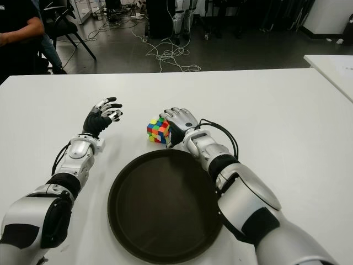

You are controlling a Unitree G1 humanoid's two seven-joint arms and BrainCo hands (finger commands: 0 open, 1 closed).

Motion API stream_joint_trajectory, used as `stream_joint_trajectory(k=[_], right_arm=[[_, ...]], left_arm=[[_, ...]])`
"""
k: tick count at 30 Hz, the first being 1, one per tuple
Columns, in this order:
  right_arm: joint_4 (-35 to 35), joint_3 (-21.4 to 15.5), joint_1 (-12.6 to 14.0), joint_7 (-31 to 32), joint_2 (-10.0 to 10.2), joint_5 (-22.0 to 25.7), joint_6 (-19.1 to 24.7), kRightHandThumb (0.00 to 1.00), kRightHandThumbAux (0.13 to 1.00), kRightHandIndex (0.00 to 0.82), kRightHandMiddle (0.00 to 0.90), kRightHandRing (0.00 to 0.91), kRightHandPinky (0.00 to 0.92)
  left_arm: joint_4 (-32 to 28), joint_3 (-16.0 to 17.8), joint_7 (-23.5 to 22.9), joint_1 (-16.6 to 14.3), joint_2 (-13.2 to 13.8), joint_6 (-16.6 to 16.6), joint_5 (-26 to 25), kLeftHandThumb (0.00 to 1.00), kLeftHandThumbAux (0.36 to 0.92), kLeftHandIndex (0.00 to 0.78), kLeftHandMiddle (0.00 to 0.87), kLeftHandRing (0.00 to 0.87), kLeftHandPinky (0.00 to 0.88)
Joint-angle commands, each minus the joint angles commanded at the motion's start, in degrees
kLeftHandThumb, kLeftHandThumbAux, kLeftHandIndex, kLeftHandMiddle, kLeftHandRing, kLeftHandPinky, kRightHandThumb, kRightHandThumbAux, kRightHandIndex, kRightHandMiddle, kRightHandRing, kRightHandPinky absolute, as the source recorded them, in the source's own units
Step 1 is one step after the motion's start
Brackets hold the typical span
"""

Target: Pick up the Rubik's Cube and put it in the plate

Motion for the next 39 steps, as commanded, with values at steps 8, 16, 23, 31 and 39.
stream_joint_trajectory(k=[8,16,23,31,39], right_arm=[[-0.1,0.5,0.2,-0.4,-0.1,-0.1,-0.3,0.000,0.777,0.000,0.000,0.000,0.000],[0.0,0.8,0.2,-0.4,-0.2,0.0,-0.9,0.000,0.799,0.000,0.000,0.000,0.000],[0.1,1.3,0.1,-0.8,-0.2,-0.1,-1.0,0.000,0.803,0.000,0.000,0.000,0.000],[0.1,1.6,0.2,-0.8,-0.1,0.1,-1.6,0.000,0.797,0.000,0.000,0.000,0.000],[0.0,1.5,-0.1,0.3,0.2,0.3,-2.4,0.000,0.781,0.000,0.000,0.000,0.000]], left_arm=[[0.1,0.0,0.1,-0.1,-0.1,0.2,0.0,0.333,0.767,0.207,0.302,0.322,0.327],[0.0,0.1,-0.2,-0.1,-0.2,0.2,-0.2,0.326,0.772,0.206,0.285,0.310,0.323],[0.1,0.2,-0.2,-0.2,-0.2,0.6,-0.3,0.313,0.763,0.194,0.283,0.310,0.324],[0.3,-0.3,0.6,-0.2,-0.1,0.7,0.4,0.283,0.760,0.196,0.297,0.322,0.325],[0.2,0.0,0.0,0.0,-0.1,-0.3,0.0,0.304,0.755,0.200,0.299,0.324,0.322]])
